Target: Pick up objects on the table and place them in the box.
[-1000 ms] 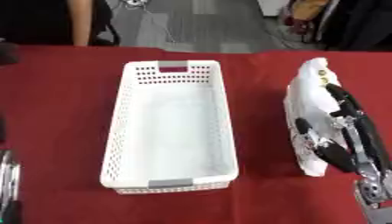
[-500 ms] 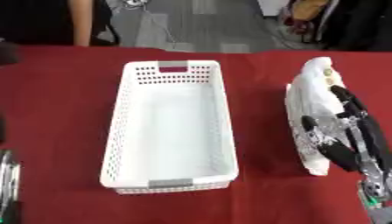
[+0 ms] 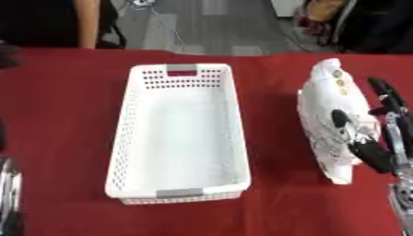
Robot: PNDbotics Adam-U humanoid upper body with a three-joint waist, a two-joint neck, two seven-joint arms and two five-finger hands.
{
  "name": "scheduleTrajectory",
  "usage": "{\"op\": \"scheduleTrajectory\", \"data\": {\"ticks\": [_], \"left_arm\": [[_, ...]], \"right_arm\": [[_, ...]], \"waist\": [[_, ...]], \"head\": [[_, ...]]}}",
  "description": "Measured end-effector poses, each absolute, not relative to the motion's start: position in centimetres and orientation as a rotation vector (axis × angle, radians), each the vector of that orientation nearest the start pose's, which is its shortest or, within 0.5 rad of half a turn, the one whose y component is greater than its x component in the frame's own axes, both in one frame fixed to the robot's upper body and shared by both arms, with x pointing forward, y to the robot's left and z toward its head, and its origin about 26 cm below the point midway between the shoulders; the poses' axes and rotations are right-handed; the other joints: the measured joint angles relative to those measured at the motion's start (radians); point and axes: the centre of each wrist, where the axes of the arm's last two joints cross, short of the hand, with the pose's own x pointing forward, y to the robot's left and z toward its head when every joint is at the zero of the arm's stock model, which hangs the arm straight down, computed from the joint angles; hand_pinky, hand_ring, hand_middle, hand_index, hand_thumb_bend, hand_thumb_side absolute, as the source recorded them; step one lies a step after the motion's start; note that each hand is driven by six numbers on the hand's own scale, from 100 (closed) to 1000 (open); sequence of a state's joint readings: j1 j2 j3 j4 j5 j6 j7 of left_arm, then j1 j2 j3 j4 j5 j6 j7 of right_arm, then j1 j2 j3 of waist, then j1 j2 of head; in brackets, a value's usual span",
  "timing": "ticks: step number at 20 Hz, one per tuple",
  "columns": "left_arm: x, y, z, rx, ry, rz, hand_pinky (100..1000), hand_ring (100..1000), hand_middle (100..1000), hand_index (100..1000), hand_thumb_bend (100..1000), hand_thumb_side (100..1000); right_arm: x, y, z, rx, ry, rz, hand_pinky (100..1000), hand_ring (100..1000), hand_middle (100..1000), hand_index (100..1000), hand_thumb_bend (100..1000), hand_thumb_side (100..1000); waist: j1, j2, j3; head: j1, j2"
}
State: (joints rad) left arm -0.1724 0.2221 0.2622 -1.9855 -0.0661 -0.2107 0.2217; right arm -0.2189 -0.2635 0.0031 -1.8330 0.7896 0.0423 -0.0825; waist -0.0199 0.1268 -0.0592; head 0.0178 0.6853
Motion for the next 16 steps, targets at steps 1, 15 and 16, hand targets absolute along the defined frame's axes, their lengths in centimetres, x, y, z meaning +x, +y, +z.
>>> {"op": "scheduleTrajectory", "data": {"ticks": [1,15,16], "left_arm": [[28.1,32.3,16.8,0.542,-2.383,0.118,613,606,735,770,100,1000],[28.1,32.3,16.7,0.544,-2.38,0.117,614,607,736,770,100,1000],[28.1,32.3,16.7,0.544,-2.38,0.117,614,607,736,770,100,1000]], "right_arm": [[31.2,-26.9,13.5,-1.019,-1.901,0.657,668,932,948,1000,504,891],[31.3,-27.5,12.6,-1.026,-1.836,0.645,674,933,946,1000,533,871],[31.4,-27.5,12.4,-1.019,-1.827,0.653,679,933,945,1000,541,866]], "waist": [[0.0,0.0,0.0],[0.0,0.001,-0.001],[0.0,0.001,0.0]], "head": [[0.0,0.0],[0.0,0.0],[0.0,0.0]]}}
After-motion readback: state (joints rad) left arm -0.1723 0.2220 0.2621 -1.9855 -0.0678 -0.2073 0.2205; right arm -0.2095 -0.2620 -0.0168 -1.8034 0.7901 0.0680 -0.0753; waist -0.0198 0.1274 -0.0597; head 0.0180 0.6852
